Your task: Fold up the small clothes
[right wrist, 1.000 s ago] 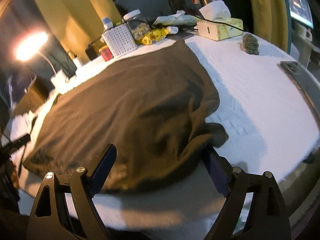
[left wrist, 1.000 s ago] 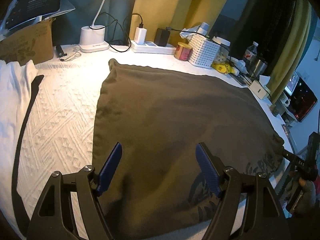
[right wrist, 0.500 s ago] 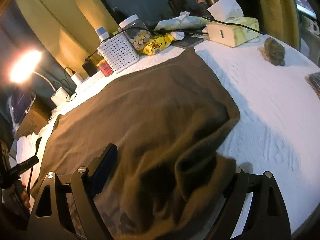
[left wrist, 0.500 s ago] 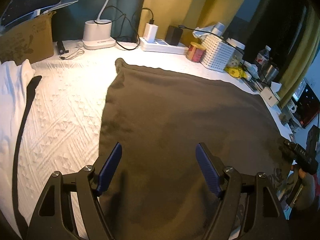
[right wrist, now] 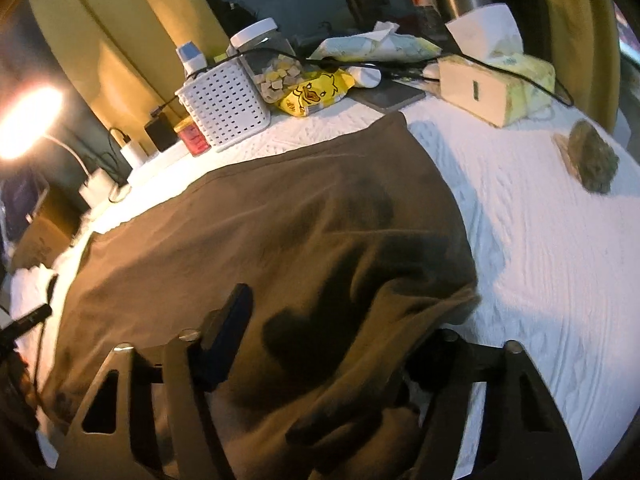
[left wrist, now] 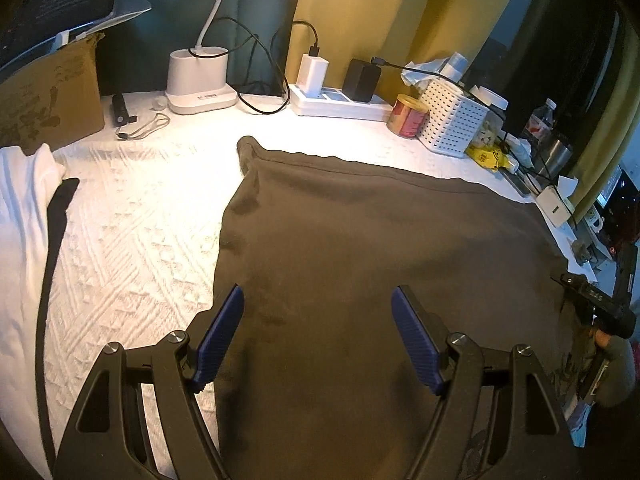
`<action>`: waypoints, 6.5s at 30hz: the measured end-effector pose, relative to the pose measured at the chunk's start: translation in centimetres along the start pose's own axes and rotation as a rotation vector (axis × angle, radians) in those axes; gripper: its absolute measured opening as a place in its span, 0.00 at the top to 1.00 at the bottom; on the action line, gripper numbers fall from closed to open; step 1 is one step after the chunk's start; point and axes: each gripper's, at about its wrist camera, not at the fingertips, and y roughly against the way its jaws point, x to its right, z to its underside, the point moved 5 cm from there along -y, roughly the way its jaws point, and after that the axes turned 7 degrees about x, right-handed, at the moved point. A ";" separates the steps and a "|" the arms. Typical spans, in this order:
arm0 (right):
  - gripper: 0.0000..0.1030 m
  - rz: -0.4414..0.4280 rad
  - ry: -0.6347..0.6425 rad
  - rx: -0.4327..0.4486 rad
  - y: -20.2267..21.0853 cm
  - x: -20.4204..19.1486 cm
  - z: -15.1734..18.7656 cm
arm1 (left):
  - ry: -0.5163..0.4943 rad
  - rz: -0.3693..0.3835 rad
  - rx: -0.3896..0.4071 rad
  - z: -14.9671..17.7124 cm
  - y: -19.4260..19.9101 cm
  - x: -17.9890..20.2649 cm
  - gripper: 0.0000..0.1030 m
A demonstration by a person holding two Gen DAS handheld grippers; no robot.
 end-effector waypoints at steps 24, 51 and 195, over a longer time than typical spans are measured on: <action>0.83 -0.079 0.281 0.035 0.9 -10.2 -2.6 | 0.052 0.014 0.066 0.8 2.1 -3.8 0.26; 0.84 -0.300 0.503 -0.051 -2.7 -26.2 0.4 | 0.114 -0.008 0.156 1.5 5.3 -8.6 0.26; 0.53 -0.276 0.331 -0.062 -5.4 -16.4 -1.5 | -0.266 0.193 -0.069 -2.7 -7.6 1.3 0.97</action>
